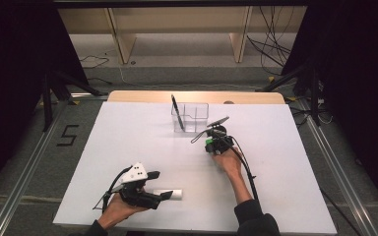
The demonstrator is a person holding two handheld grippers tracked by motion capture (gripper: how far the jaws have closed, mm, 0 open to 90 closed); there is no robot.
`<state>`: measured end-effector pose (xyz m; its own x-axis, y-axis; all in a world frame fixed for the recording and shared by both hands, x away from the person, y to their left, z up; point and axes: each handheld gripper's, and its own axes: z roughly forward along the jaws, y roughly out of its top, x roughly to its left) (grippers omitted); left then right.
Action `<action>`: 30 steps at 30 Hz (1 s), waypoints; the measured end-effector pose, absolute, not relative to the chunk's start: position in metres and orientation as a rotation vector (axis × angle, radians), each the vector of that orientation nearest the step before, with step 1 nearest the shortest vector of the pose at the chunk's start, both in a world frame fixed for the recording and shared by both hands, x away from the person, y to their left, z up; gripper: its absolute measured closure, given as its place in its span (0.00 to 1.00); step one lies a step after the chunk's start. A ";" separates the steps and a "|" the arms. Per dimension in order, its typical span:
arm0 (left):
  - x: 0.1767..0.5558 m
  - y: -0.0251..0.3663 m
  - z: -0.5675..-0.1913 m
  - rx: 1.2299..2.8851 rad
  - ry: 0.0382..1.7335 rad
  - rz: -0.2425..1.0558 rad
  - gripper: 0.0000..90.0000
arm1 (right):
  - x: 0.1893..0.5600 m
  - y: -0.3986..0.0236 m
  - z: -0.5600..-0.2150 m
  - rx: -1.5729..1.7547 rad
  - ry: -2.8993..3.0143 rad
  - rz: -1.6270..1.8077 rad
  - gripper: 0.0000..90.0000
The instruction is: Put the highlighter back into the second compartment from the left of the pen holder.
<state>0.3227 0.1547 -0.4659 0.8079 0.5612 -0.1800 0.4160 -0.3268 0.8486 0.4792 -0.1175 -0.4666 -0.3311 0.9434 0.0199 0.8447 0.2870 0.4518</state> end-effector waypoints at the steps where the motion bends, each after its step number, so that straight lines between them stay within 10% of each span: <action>1: 0.323 0.155 -0.466 1.965 0.729 0.177 0.17 | 0.480 -0.117 -0.466 1.641 2.310 0.566 0.75; 30: 0.324 0.156 -0.466 1.971 0.733 0.176 0.17 | 0.495 -0.117 -0.460 1.639 2.435 0.465 0.75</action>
